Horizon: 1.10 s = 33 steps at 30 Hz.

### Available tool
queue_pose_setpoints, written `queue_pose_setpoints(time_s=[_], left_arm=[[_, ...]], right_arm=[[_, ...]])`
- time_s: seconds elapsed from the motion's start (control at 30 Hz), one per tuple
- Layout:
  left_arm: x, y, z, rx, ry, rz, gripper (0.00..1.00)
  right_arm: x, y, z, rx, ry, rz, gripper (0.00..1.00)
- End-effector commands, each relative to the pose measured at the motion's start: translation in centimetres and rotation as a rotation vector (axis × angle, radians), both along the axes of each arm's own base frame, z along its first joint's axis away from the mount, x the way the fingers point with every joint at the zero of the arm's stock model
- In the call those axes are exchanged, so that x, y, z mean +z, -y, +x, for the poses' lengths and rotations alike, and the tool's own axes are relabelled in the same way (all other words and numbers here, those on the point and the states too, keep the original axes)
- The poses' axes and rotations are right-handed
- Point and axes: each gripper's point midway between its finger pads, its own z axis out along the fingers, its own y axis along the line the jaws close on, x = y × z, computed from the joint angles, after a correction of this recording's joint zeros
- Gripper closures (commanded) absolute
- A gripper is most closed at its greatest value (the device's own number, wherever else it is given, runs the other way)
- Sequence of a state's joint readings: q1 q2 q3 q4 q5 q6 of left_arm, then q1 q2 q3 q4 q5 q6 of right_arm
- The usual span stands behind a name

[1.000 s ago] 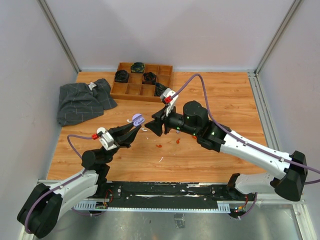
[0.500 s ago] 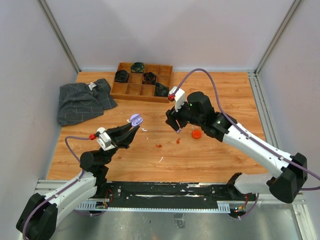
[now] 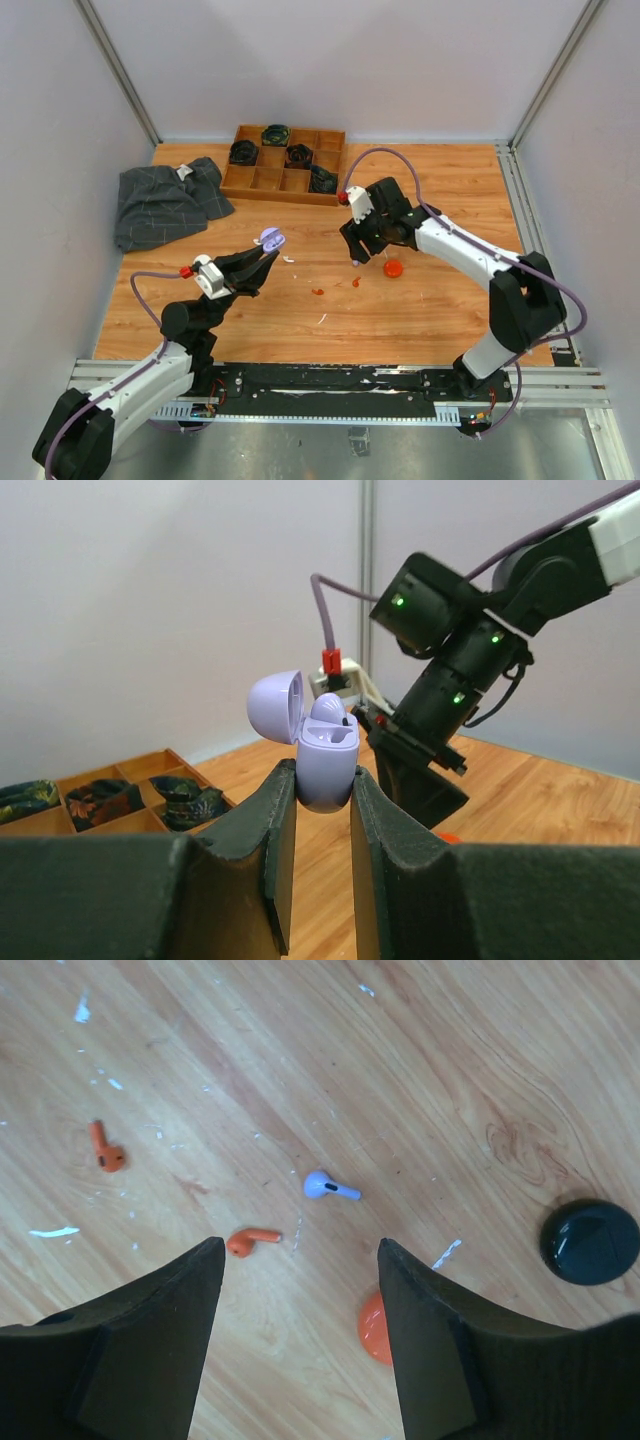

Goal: Insert the wireless bluetooth earbuds into the charging case
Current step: Pick up the earbud from the center of the board.

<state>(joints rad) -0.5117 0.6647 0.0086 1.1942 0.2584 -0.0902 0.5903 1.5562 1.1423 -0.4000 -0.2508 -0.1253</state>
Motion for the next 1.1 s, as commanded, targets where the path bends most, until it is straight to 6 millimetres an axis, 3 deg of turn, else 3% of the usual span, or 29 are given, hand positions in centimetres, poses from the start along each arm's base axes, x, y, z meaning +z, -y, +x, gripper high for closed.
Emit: queue_pose_setpoints(time_s=[0.0, 0.27, 0.5, 0.8, 1.07], left_arm=[[-5.7, -0.7, -0.2, 0.028, -0.100, 0.054, 1.00], [-5.6, -0.7, -0.3, 0.025, -0.097, 0.051, 1.00], [-5.5, -0.8, -0.4, 0.023, -0.093, 0.047, 1.00], [-5.2, -0.7, -0.6, 0.014, -0.085, 0.040, 1.00], [-5.2, -0.7, -0.6, 0.012, -0.085, 0.041, 1.00]], right_arm=[[-1.2, 0.0, 1.4, 0.014, -0.064, 0.002, 0.36], [-4.9, -1.3, 2.6, 0.026, -0.196, -0.020, 0.36], [-7.9, -0.8, 2.4, 0.009, -0.274, -0.079, 0.36], [-9.3, 0.3, 0.4, -0.015, -0.373, -0.122, 0.40], [-9.2, 0.4, -1.2, -0.008, -0.419, -0.116, 0.45]])
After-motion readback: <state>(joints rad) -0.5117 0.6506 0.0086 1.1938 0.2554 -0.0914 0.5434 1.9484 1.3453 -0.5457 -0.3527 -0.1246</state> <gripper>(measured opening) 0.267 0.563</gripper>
